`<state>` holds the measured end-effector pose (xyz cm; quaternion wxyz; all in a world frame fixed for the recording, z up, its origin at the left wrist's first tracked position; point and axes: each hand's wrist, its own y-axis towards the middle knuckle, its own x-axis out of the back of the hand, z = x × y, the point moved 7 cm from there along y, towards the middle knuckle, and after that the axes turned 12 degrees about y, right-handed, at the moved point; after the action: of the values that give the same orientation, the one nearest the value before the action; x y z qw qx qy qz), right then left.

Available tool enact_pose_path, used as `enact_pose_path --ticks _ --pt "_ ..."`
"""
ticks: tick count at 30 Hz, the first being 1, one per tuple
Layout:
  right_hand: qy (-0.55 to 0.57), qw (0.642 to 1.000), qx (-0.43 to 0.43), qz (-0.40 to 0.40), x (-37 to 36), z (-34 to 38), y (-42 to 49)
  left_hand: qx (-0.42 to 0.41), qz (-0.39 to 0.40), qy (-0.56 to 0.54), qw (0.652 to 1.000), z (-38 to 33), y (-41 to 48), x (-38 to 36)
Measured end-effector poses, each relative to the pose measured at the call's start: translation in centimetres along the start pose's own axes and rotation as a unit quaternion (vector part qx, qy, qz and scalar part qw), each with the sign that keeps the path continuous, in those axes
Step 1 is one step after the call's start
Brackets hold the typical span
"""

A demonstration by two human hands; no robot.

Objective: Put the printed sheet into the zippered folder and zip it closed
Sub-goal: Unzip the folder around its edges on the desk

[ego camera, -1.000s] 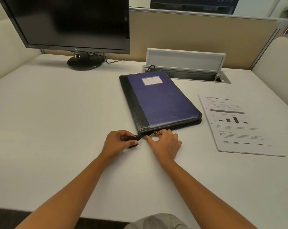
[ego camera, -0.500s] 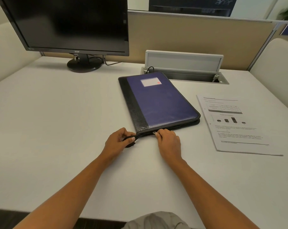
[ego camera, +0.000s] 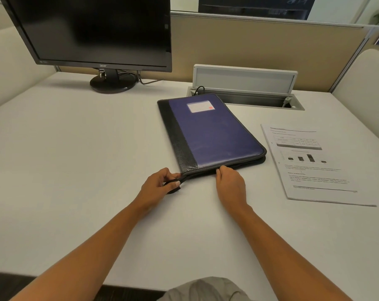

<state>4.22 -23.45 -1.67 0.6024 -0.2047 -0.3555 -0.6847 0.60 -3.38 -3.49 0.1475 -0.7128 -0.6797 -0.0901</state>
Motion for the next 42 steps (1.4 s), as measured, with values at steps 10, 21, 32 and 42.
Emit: enact_pose_path --ticks 10,21,32,42 --pt "0.041 0.990 0.099 0.093 -3.4 4.3 -2.1 -0.024 0.029 0.008 0.999 -0.3 0.1 -0.3" --pt "0.089 0.958 0.200 0.184 -4.5 7.4 -4.2 -0.039 0.026 0.007 0.999 -0.8 0.0 -0.2" --pt "0.104 0.959 0.195 0.178 -4.1 7.2 -4.0 -0.025 -0.002 0.023 0.999 -0.9 -0.3 0.1" --pt "0.117 0.974 0.144 0.130 -1.4 4.2 -2.3 0.011 -0.031 0.037 0.999 -0.3 -1.0 3.4"
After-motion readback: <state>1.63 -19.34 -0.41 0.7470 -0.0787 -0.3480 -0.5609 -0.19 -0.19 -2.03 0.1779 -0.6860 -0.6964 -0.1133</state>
